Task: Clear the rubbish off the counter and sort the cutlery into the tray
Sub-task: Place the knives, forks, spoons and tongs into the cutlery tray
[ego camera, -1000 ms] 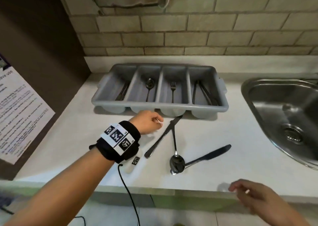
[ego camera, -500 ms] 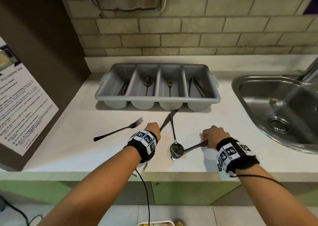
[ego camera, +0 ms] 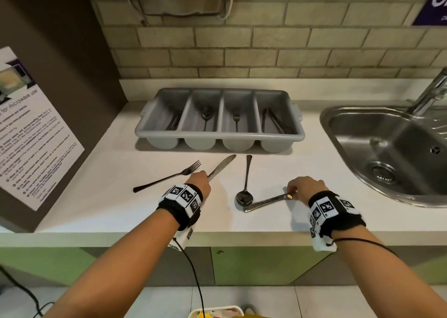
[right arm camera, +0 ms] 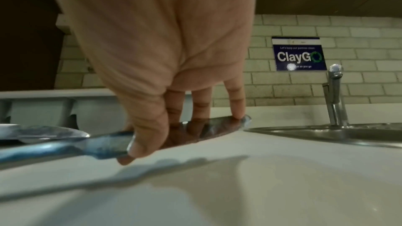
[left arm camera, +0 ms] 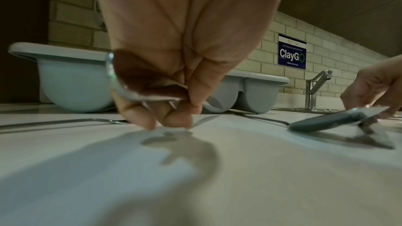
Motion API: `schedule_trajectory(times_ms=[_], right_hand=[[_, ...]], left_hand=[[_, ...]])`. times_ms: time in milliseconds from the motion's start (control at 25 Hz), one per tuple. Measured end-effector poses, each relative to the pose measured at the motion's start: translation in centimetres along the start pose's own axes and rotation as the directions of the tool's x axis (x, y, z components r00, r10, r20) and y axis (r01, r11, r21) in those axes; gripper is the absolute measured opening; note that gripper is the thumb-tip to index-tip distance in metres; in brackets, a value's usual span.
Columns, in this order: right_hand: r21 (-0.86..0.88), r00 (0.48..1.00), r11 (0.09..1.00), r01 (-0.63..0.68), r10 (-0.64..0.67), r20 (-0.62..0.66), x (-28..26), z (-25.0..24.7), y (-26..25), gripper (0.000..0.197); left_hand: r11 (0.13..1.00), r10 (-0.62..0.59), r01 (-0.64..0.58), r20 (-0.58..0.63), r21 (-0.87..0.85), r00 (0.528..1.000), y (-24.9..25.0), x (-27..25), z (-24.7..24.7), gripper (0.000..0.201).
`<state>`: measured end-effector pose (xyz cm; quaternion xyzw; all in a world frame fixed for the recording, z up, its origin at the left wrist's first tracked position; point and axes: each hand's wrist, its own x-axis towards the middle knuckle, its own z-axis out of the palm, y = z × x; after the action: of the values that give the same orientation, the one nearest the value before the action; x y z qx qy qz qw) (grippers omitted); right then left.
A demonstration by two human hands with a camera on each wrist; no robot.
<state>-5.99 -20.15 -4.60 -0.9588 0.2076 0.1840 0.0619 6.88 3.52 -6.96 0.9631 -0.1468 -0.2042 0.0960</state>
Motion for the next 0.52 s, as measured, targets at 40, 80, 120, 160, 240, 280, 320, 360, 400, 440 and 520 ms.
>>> schedule_trajectory(times_ms=[40,80,120,160,240,280,320,360,400,440,520], right_hand=[[0.002,1.000,1.000,-0.004,0.004,-0.027,-0.3,-0.1,0.3,0.018],[-0.009,0.998,1.000,-0.006,0.005,-0.059,-0.6,-0.2,0.6,0.019],[-0.005,0.996,1.000,-0.003,0.002,-0.092,-1.0,-0.4,1.0,0.021],[0.017,0.993,1.000,0.006,-0.004,-0.121,-1.4,-0.6,1.3,0.020],[0.116,0.989,0.993,0.028,-0.011,-0.148,-2.7,-1.3,1.4,0.017],[0.189,0.988,0.981,0.043,-0.013,-0.157,-3.2,-1.7,1.1,0.015],[0.284,0.984,0.957,0.064,-0.013,-0.179,-3.4,-1.9,0.5,0.013],[0.408,0.977,0.908,0.095,-0.007,-0.214,-3.3,-2.2,-0.3,0.012],[0.554,0.965,0.819,0.146,0.006,-0.262,-3.2,-2.3,-1.4,0.013],[0.697,0.951,0.682,0.219,0.012,-0.310,-3.0,-2.4,-2.7,0.015],[0.845,0.922,0.399,0.356,0.000,-0.388,-2.7,-2.6,-6.0,0.019]], left_hand=[[0.999,0.007,-0.008,-0.009,-0.054,1.000,-0.5,-0.2,-0.2,0.033],[0.993,0.017,-0.020,-0.026,-0.118,1.000,-0.9,-0.5,-0.4,0.035],[0.982,0.028,-0.038,-0.056,-0.184,0.998,-1.3,-1.0,-0.7,0.036],[0.965,0.046,-0.073,-0.111,-0.252,0.993,-1.5,-1.6,-1.0,0.034],[0.873,0.052,-0.154,-0.226,-0.463,0.973,-1.3,-3.0,-1.7,0.024],[0.765,0.046,-0.189,-0.240,-0.616,0.970,-0.9,-3.7,-2.1,0.020],[0.627,0.041,-0.204,-0.229,-0.752,0.973,-0.5,-4.3,-2.6,0.023],[0.502,0.037,-0.196,-0.205,-0.842,0.978,0.0,-4.6,-3.0,0.029],[0.406,0.039,-0.178,-0.178,-0.896,0.983,0.5,-4.6,-3.3,0.034],[0.337,0.046,-0.164,-0.157,-0.927,0.986,1.0,-4.5,-3.4,0.036],[0.266,0.071,-0.159,-0.145,-0.951,0.987,2.3,-4.3,-3.4,0.033]])
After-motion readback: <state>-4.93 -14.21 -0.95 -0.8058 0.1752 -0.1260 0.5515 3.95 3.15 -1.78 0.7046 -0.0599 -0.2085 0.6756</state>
